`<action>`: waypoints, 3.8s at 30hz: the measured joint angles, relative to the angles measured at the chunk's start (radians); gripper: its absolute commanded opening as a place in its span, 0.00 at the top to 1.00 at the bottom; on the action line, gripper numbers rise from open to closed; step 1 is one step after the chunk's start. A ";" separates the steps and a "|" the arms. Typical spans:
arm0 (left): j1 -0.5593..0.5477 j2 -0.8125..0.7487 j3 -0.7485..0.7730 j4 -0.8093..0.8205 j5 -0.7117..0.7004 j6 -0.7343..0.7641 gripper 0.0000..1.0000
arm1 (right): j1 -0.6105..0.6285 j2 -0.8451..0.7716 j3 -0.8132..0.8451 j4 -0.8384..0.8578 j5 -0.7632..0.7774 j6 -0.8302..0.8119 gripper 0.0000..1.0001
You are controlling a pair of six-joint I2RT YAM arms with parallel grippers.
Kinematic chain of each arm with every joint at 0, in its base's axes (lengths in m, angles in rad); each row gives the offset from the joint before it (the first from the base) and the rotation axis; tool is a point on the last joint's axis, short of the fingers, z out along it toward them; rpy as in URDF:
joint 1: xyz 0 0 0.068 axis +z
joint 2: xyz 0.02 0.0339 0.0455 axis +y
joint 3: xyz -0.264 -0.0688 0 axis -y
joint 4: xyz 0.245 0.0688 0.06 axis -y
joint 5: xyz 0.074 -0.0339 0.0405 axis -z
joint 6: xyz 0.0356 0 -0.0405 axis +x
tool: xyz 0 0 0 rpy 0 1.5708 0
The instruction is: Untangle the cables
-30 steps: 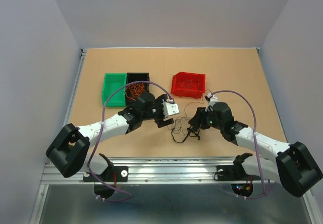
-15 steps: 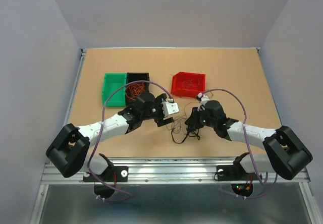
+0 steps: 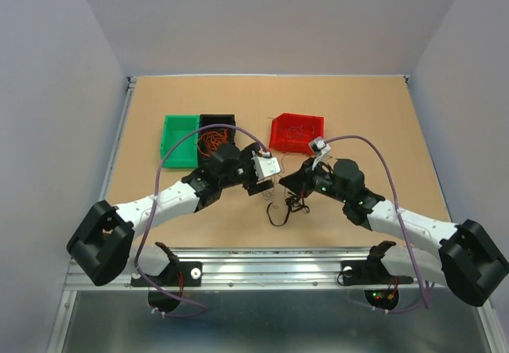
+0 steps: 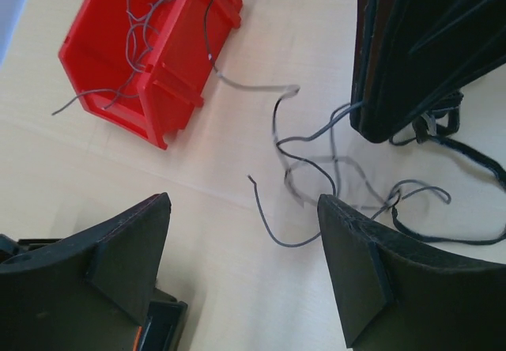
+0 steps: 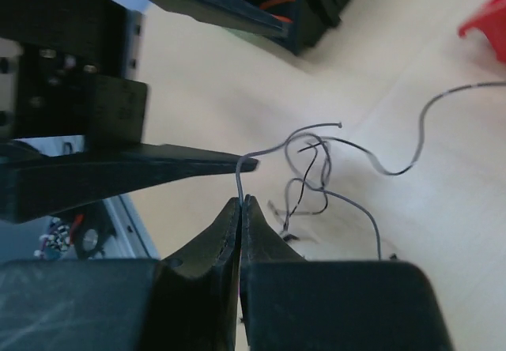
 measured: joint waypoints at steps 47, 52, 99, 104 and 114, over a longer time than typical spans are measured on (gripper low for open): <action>0.083 -0.381 -0.173 0.140 0.276 -0.016 0.12 | 0.037 0.030 0.915 -0.246 0.008 -0.058 0.99; 0.083 -0.381 -0.196 0.213 0.245 -0.050 0.11 | 0.037 0.077 0.932 -0.275 -0.011 -0.014 0.99; 0.047 0.099 -0.048 0.366 0.195 -0.240 0.54 | 0.038 0.018 1.351 -0.191 0.236 -0.037 0.99; 0.048 -0.006 -0.061 0.337 0.094 -0.221 0.51 | 0.038 0.013 1.288 -0.194 0.241 -0.119 1.00; 0.136 -0.170 -0.101 0.435 -0.137 -0.293 0.46 | 0.037 0.197 1.194 -0.316 0.248 -0.304 0.99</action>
